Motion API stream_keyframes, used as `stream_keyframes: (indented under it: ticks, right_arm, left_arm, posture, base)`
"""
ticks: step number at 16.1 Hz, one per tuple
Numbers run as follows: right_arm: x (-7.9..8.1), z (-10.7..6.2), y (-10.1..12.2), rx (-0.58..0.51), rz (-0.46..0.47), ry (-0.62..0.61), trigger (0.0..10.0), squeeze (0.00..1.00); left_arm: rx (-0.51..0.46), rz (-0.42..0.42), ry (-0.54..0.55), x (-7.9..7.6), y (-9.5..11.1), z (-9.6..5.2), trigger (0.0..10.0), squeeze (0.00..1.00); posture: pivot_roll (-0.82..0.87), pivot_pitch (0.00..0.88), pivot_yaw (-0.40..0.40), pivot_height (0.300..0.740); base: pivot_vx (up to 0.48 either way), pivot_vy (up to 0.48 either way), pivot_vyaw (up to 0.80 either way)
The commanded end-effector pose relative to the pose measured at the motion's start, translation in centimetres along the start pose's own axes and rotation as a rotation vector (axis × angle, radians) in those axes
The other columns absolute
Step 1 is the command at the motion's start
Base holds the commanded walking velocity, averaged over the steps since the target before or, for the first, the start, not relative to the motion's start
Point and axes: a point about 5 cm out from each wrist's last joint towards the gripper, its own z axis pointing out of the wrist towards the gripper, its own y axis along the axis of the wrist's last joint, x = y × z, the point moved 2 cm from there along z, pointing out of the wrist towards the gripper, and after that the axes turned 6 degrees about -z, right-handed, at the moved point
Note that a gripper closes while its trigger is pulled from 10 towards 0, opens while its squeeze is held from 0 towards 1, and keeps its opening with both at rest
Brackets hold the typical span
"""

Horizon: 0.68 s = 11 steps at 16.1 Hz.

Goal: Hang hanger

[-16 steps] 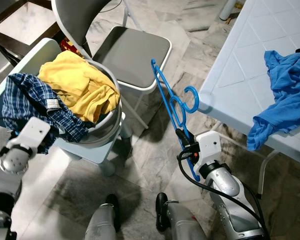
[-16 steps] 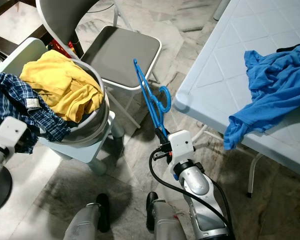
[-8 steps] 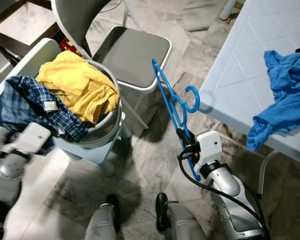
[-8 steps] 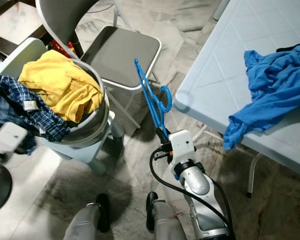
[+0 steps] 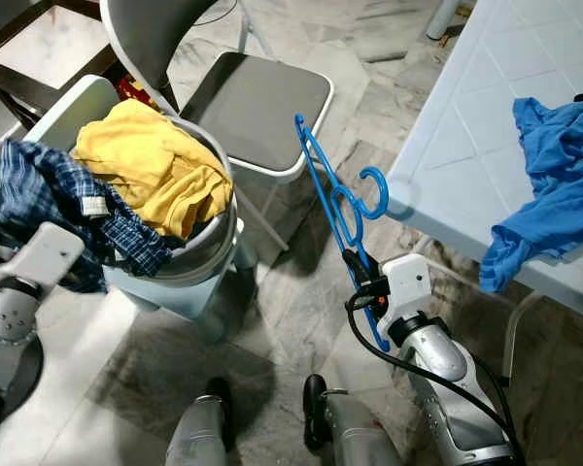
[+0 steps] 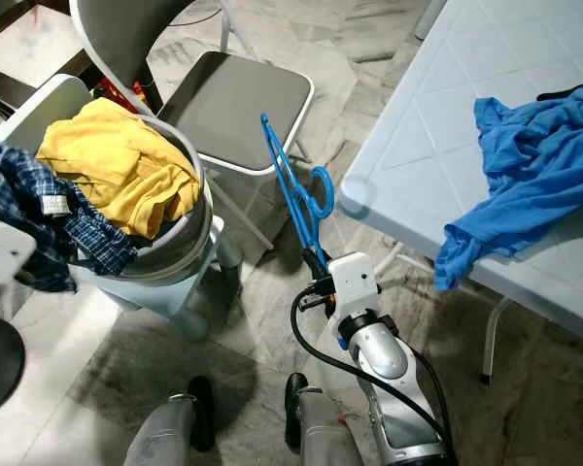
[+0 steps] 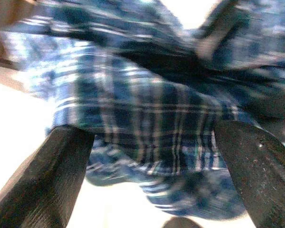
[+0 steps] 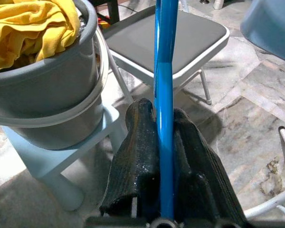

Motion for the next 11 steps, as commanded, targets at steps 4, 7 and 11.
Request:
stream_keyframes:
  ticks: [4, 7, 11]
  right_arm:
    - [-0.2, -0.5, -0.5, 0.017, 0.000, -0.005, 10.0, 0.00]
    - [-0.1, -0.3, -0.4, 0.015, 0.003, -0.008, 10.0, 0.00]
    - [-0.3, -0.3, -0.4, 0.015, -0.001, -0.007, 10.0, 0.00]
  left_arm:
    - [-0.015, -0.039, 0.040, 1.6, 0.0, 0.0, 0.0, 0.90]
    - [-0.031, -0.068, 0.010, 1.3, 0.2, 0.3, 0.0, 0.00]
    - [-0.165, -0.131, 0.068, 2.7, 2.7, 0.9, 0.0, 0.00]
  posture:
    - [-0.17, 0.328, -0.031, 0.740]
    - [-0.17, 0.323, -0.028, 0.740]
    - [-0.17, 0.317, -0.035, 0.740]
  base:
    - [0.000, 0.000, 0.00]
    - [0.000, 0.000, 0.00]
    - [0.000, 0.000, 0.00]
